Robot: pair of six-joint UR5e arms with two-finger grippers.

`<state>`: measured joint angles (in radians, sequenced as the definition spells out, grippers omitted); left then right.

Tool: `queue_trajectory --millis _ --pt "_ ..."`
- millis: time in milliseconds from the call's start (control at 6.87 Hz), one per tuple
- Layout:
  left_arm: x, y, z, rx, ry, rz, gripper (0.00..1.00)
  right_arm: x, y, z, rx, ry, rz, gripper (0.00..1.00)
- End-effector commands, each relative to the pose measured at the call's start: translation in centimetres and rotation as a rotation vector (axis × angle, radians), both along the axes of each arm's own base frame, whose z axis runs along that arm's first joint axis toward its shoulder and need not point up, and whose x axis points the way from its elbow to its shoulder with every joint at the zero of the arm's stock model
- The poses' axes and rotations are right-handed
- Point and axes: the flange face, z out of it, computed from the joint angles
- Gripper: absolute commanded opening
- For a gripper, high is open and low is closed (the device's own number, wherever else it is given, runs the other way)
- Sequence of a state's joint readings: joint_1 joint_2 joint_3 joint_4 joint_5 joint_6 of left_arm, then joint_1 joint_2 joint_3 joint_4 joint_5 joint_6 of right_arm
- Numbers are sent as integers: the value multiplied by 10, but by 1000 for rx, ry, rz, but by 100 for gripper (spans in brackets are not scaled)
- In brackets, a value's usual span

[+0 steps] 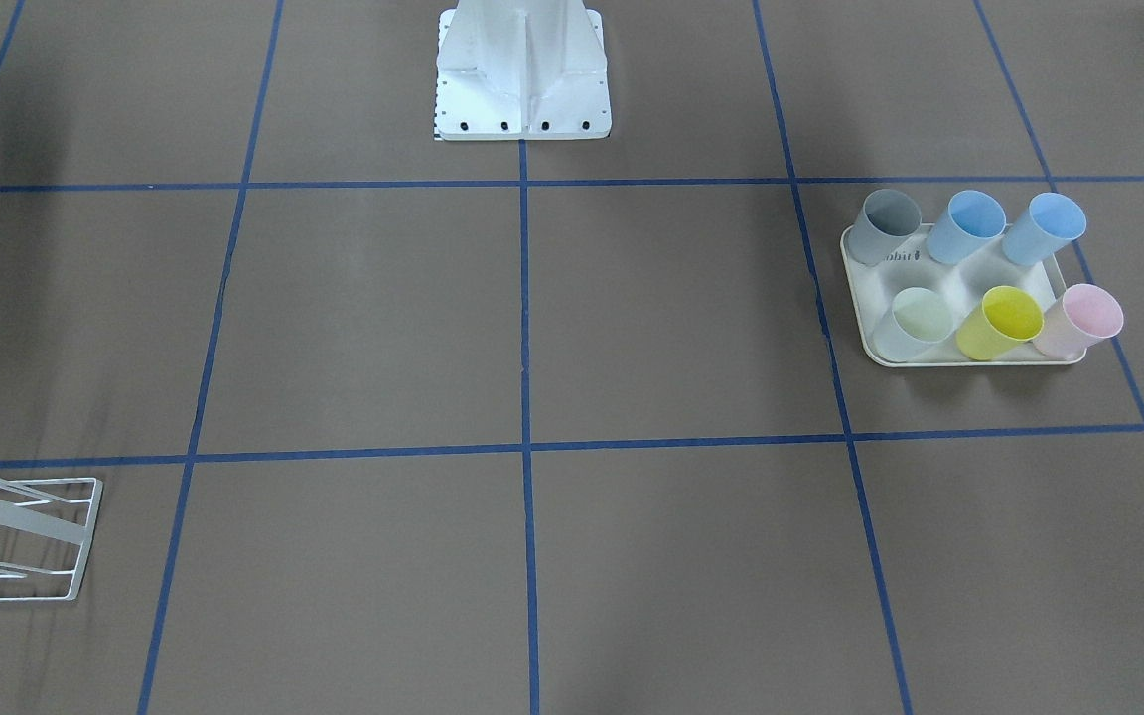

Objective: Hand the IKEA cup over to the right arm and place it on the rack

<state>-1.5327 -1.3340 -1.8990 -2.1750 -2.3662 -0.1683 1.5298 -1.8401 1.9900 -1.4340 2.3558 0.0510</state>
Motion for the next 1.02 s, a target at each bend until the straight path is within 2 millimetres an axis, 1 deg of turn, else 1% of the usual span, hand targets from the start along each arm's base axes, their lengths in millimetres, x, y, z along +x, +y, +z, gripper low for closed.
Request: queue_trajectory --millis 0,146,291,437,583,728,874 --pt "0 1 0 38 5 0 100 -1 0 1 -4 -8 -2 100" --pt "7 0 -4 52 8 15 100 0 0 1 -1 0 -1 100" --pt "10 -1 -4 51 8 22 100 -1 -5 20 -36 1 -2 100" --pt "15 0 0 58 1 40 100 -1 -4 18 -38 -10 -2 100" --pt "40 -3 4 50 -4 87 100 -6 0 10 -82 -91 20 100" --pt "60 -15 33 -4 -26 98 99 -7 -3 3 -54 -110 31 100" --pt "62 -21 66 -39 -40 101 98 -7 -2 3 -36 -117 32 100"
